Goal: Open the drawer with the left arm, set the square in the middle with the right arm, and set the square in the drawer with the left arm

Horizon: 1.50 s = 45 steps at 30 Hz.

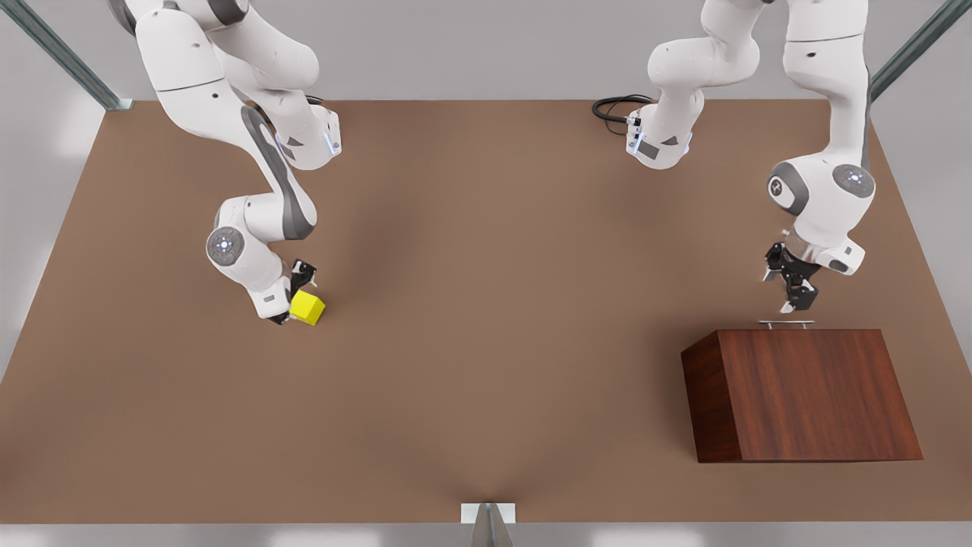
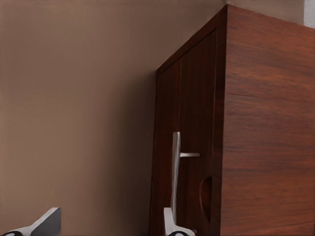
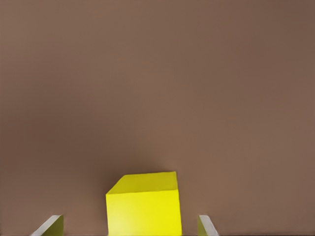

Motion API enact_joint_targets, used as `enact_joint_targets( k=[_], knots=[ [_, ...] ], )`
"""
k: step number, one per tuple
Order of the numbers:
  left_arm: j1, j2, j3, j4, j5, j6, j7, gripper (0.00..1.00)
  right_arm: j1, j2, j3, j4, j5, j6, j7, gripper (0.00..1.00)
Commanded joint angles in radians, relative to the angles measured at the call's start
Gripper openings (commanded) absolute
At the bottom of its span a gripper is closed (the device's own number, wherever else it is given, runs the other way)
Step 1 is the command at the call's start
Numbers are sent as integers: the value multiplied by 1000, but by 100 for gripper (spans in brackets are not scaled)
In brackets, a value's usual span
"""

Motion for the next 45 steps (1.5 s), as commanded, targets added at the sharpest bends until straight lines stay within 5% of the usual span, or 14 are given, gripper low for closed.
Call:
enact_joint_targets(
  k=[1, 23, 29, 40, 45],
  knots=[
    [-47, 1, 0, 0, -15, 0, 0, 100, -1, 1, -1, 0, 0, 0, 0, 100],
    [-25, 93, 0, 60, -10, 61, 2, 100, 3, 140, -24, -22, -35, 141, -24, 100],
    [-8, 131, 0, 72, -9, 75, 9, 100, 10, 141, -36, -23, -35, 140, -21, 62],
    [-8, 105, 0, 69, -9, -9, 14, 100, 18, 97, -33, -15, -35, 122, -6, 57],
    [-8, 99, 0, 63, -4, -23, 21, 100, 286, 113, -27, 101, -38, 118, 366, 57]
  ],
)
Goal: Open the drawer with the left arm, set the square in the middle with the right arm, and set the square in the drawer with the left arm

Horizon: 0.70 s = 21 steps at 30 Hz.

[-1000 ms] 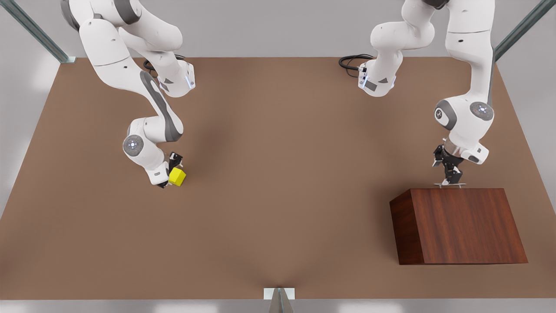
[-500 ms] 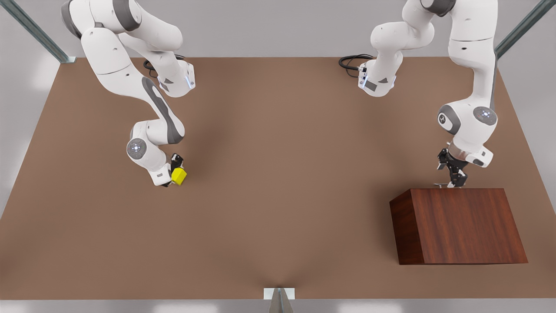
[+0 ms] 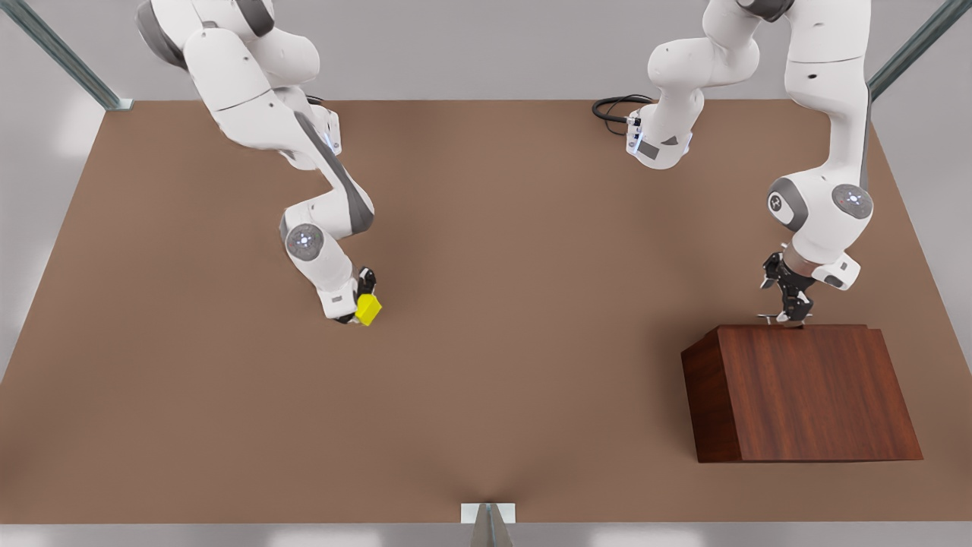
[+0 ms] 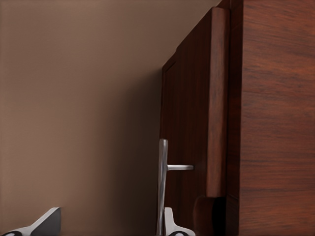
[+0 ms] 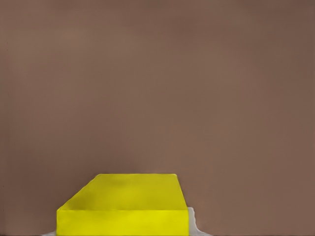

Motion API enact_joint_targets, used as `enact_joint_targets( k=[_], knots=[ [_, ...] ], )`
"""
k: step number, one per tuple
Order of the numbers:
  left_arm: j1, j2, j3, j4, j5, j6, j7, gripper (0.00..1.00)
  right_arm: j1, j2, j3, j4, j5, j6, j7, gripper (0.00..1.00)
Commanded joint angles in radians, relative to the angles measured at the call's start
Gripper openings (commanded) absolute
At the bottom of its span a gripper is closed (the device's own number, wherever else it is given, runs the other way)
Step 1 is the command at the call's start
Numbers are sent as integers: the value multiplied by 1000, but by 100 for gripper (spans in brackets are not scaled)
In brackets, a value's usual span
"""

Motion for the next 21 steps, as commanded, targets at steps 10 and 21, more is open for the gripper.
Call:
enact_joint_targets(
  k=[10, 21],
  knots=[
    [7, -17, 43, -4, 41, -47, 6, 100, 664, 603, -227, 1014, 24, -304, 764, 58],
    [6, -69, 57, -33, 48, -125, 6, 100, 703, 700, -226, 1084, 23, -237, 835, 100]
  ],
)
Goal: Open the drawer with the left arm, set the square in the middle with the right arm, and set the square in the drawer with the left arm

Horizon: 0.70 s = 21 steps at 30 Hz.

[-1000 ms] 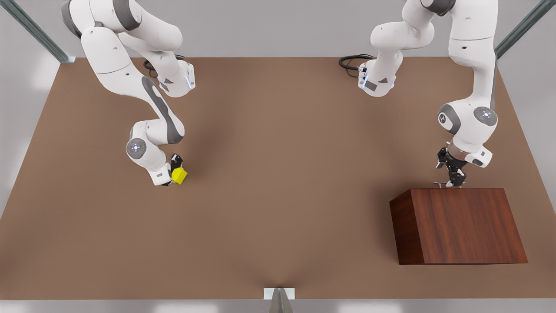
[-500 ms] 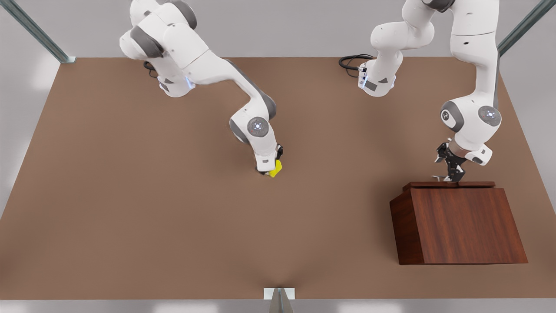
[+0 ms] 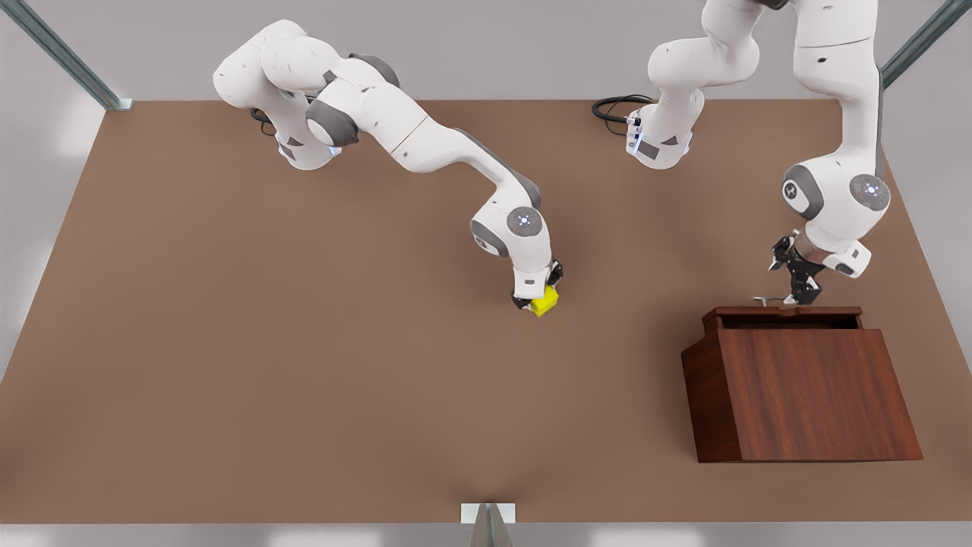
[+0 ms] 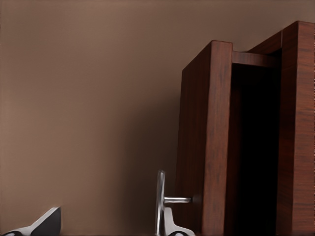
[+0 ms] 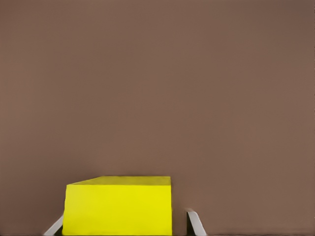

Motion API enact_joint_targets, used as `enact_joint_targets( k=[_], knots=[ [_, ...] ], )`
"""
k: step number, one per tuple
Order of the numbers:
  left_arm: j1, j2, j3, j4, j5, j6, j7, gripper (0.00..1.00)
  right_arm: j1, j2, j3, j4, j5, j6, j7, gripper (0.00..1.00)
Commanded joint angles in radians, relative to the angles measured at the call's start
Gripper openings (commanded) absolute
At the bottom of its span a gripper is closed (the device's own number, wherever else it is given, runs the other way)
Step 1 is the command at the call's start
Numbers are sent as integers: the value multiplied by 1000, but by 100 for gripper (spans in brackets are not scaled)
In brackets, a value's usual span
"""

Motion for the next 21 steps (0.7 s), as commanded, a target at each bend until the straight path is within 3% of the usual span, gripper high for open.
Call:
enact_joint_targets(
  k=[1, 5, 7, 8, 9, 11, 14, 21],
  knots=[
    [-1, -4, 2, 0, 1, -1, 0, 100, 0, -6, -2, -4, 0, -1, -1, 100],
    [-1, -7, 9, -2, 2, -9, 2, 100, -60, -303, -5, -155, 3, -51, -8, 100],
    [-2, -27, 17, -22, 51, -15, 0, 100, -198, -596, -8, -459, 3, -50, -4, 100],
    [-2, -28, 17, -31, 51, -15, 0, 100, -359, -739, -3, -556, 2, -118, -11, 100],
    [-2, -32, 17, -37, 51, -15, 0, 100, -523, -826, 34, -554, 2, -364, -18, 100],
    [-2, -33, 17, -38, 53, -15, 0, 100, -902, -957, 144, -600, -15, -533, -186, 100],
    [-4, -51, 17, -72, 53, -15, -3, 100, -1134, -963, 137, -624, -20, -522, -380, 100],
    [-8, -113, 17, -120, 53, -60, -12, 100, -1154, -931, 112, -469, -14, -596, -367, 100]
  ],
)
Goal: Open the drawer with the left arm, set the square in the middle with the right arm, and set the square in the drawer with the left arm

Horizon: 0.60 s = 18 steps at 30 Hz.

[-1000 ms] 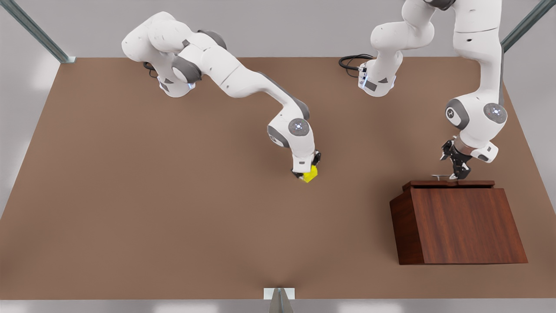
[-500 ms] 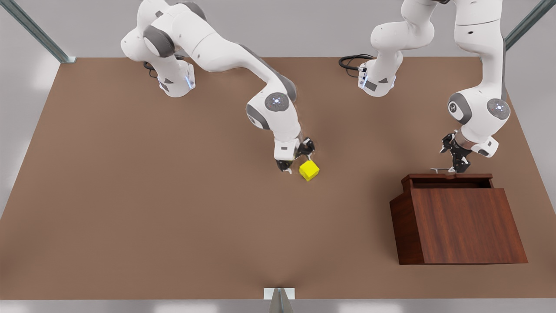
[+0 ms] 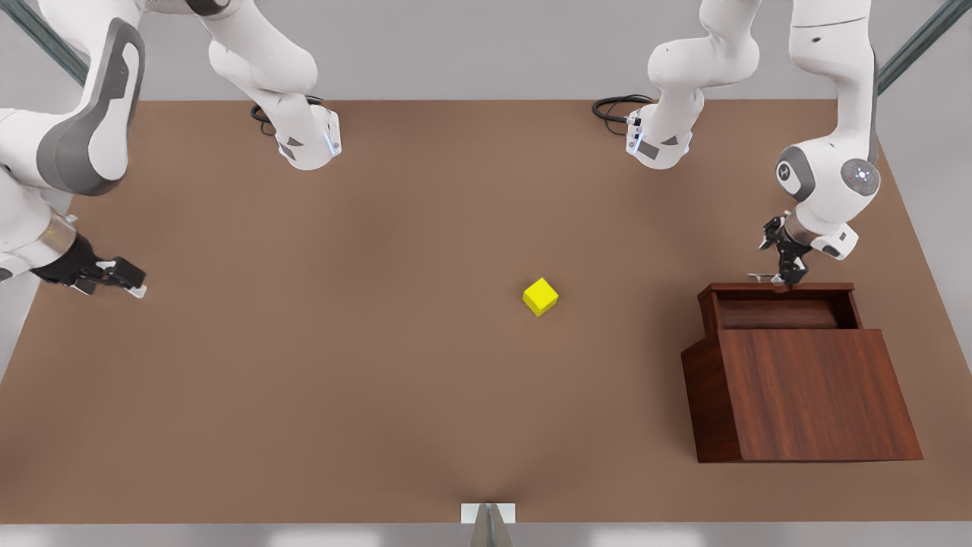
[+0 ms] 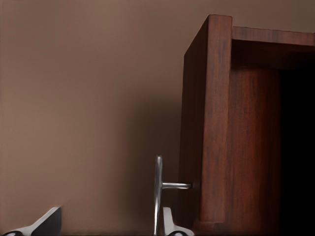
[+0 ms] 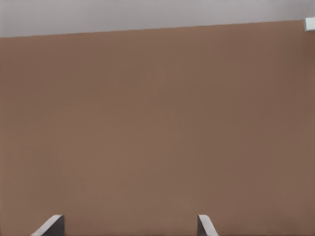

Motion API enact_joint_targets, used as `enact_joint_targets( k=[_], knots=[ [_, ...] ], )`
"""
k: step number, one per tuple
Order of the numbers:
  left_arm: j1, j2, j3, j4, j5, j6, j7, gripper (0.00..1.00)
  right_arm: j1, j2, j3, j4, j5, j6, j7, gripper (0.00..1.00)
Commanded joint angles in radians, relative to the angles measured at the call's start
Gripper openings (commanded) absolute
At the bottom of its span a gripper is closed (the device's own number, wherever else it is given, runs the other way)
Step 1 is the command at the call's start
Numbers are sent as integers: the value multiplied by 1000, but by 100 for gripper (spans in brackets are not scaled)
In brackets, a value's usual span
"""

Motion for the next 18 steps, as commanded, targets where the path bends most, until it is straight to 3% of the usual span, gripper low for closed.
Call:
enact_joint_targets(
  k=[1, 4, 6, 7, 9, 11, 14, 17, 18],
  knots=[
    [0, -6, 0, -5, 0, -2, 0, 100, 9, 1, -1, 6, 2, 0, 1, 100],
    [-1, -37, 0, -7, 0, -40, 0, 100, 46, 2, -21, 26, 12, 1, 30, 100],
    [-4, -97, 0, -7, 2, -109, 3, 100, 226, -4, -190, 23, 11, 6, 31, 100],
    [-15, -206, 0, -1, 3, -212, 17, 100, 257, -2, -235, 32, 17, 0, 30, 100],
    [-72, -339, 0, 14, 3, -290, 130, 100, 253, -2, -235, 32, 17, 0, 30, 100],
    [-159, -352, -3, 89, -9, -321, 360, 100, 251, 1, -236, 41, 17, 3, 31, 100],
    [-385, -125, -23, 419, -75, -469, 709, 100, 250, 7, -236, 49, 17, 14, 30, 100],
    [-417, 205, -284, 907, -78, -744, 736, 100, 251, 4, -236, 50, 17, 11, 28, 100],
    [-423, 280, -334, 990, -76, -750, 727, 100, 253, 4, -236, 50, 16, 4, 27, 100]
  ],
)
